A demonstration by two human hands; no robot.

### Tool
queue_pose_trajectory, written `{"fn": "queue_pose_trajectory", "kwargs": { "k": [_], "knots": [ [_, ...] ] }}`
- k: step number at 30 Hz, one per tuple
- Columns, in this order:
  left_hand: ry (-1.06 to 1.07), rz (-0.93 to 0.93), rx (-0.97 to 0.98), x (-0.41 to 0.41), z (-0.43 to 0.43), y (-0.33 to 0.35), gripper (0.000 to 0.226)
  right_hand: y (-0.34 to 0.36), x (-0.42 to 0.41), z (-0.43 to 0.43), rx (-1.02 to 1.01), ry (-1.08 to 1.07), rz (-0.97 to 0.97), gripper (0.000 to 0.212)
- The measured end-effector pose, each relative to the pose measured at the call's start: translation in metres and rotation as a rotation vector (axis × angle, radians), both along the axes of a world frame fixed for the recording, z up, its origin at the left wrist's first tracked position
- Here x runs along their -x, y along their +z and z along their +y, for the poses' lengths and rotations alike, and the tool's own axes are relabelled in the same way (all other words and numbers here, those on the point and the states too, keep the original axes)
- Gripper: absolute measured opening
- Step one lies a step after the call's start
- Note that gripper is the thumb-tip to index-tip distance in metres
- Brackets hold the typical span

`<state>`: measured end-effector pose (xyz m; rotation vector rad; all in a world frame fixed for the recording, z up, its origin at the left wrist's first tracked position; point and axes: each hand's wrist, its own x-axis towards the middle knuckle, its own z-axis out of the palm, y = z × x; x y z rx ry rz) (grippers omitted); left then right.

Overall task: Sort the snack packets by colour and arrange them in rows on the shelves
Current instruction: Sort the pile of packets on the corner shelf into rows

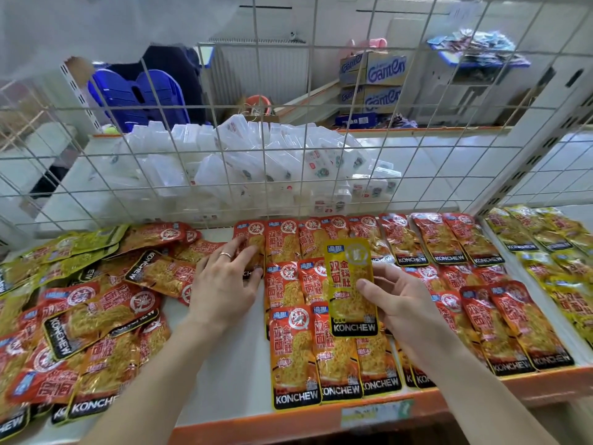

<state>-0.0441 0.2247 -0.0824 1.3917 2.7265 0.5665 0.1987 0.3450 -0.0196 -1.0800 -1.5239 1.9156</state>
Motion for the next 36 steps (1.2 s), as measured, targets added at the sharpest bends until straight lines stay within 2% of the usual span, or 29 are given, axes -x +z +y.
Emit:
{"fn": "queue_pose_trajectory", "kwargs": {
  "k": [11, 22, 30, 34, 36],
  "knots": [
    [0.067, 0.02, 0.15, -0.006, 0.0, 0.003, 0.049, 0.0, -0.012, -0.002, 0.014, -0.031, 0.011, 0.02],
    [0.096, -0.029, 0.121, -0.013, 0.002, 0.002, 0.048, 0.003, -0.018, -0.007, -0.004, -0.043, 0.008, 0.019],
    [0.051, -0.077, -0.008, -0.023, -0.004, 0.01, 0.048, 0.005, -0.026, -0.009, 0.004, -0.101, 0.025, 0.02],
    [-0.025, -0.044, -0.125, -0.037, -0.003, 0.018, 0.044, 0.007, -0.035, -0.007, -0.005, -0.135, 0.033, 0.031],
    [-0.071, -0.039, -0.154, -0.046, -0.001, 0.025, 0.051, 0.009, -0.043, -0.005, 0.007, -0.152, 0.043, 0.024]
  ]
}}
